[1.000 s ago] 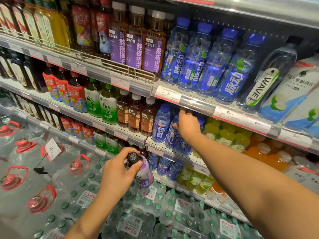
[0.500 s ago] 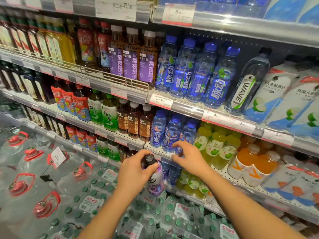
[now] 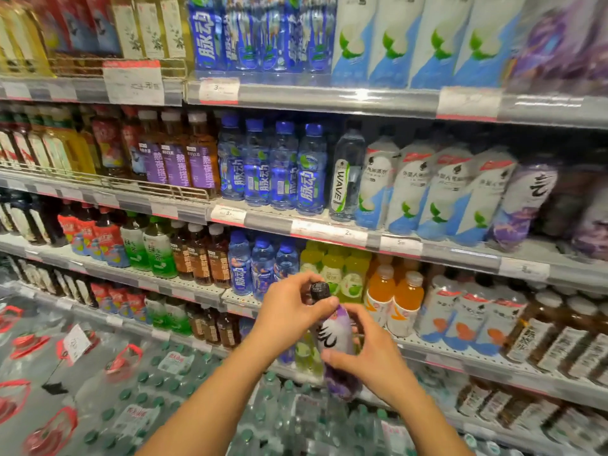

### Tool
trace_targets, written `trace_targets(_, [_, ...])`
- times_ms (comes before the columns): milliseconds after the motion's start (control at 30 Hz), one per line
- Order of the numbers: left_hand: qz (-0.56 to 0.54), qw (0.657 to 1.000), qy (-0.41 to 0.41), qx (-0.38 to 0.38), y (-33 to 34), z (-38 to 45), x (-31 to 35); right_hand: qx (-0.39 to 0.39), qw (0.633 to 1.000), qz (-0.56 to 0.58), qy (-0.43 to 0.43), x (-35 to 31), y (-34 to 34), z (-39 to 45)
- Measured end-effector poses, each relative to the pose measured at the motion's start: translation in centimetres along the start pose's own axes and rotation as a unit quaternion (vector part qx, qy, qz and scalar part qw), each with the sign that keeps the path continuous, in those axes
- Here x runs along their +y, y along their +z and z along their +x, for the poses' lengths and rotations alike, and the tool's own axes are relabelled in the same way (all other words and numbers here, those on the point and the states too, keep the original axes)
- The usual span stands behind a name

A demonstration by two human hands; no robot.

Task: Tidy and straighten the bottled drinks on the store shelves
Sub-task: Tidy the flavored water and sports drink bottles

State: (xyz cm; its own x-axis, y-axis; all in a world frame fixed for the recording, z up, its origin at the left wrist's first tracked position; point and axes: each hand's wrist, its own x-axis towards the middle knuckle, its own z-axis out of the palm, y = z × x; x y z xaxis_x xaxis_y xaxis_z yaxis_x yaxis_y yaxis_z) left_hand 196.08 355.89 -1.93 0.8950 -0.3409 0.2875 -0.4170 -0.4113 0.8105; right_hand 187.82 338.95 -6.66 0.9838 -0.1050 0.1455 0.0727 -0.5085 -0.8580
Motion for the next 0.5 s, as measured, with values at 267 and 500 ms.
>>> trace_targets(267, [-0.057, 0.994, 0.070, -0.065, 8.4, 0.5, 9.2, 0.113, 0.993, 0.010, 0.018, 3.3, -9.7, -5.2])
trace_targets(500, [-0.111, 0.983, 0.098, -0.113, 13.4, 0.6, 14.4, 0.188, 0.982, 0.027, 0.020, 4.5, -15.5, -8.6])
